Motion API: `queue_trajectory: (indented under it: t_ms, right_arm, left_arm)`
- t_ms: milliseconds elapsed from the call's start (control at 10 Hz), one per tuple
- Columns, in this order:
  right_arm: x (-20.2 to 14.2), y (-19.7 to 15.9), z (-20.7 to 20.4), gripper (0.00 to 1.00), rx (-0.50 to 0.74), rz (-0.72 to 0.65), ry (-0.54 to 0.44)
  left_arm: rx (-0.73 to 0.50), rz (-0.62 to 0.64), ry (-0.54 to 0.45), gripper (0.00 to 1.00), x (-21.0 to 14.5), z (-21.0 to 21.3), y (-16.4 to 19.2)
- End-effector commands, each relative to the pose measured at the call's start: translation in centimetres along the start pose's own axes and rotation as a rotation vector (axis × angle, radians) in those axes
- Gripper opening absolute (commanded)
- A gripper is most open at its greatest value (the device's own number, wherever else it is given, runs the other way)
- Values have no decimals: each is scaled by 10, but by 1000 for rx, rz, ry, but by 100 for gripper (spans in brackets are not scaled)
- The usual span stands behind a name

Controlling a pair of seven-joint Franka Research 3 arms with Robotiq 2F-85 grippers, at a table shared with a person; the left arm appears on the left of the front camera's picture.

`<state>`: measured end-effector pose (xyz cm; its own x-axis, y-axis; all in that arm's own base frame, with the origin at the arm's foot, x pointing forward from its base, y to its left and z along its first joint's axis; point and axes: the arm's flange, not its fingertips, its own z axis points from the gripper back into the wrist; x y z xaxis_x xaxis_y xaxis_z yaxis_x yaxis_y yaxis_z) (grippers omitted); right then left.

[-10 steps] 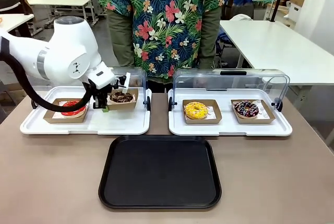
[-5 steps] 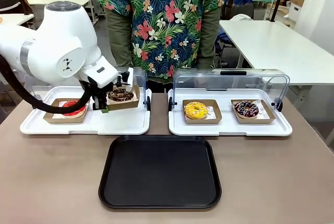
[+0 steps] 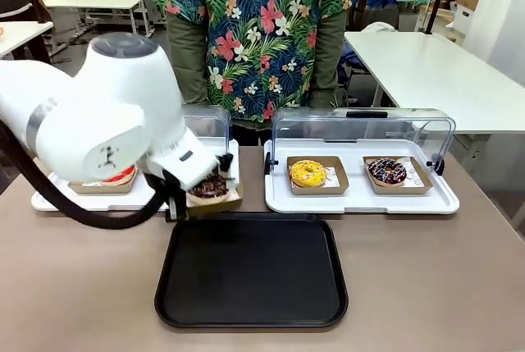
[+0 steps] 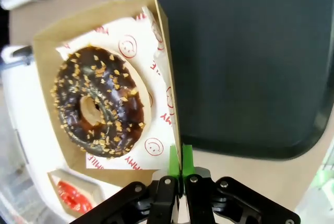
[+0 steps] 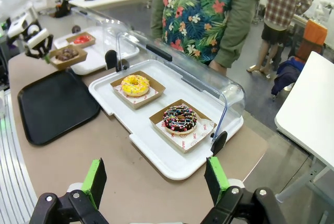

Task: Move the second donut from the left to the tray.
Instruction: Pick up the Paper togo box containing the Donut indicated by the person and place it on the Handle tray.

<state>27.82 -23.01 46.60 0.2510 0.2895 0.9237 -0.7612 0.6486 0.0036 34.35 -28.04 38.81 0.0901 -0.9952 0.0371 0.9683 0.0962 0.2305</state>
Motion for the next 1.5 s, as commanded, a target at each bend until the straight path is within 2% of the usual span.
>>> queue_trajectory:
  t_ms: [0,200,700,1000,1400]
  right_arm:
    - [0,-2,-2,100,-7,24,-35]
    - [0,-2,-2,100,-7,24,-35]
    - [0,-2,-2,100,-7,24,-35]
    - [0,-2,-2,100,-7,24,-35]
    - [0,-2,-2,100,-7,24,-35]
  left_arm:
    - [37,-38,14,2,18,-11,-24]
    - [80,-38,17,2,40,-24,-44]
    - [44,-138,19,2,81,-51,-78]
    - [46,-151,11,2,89,-56,-95]
    - [15,-160,9,2,91,-64,-98]
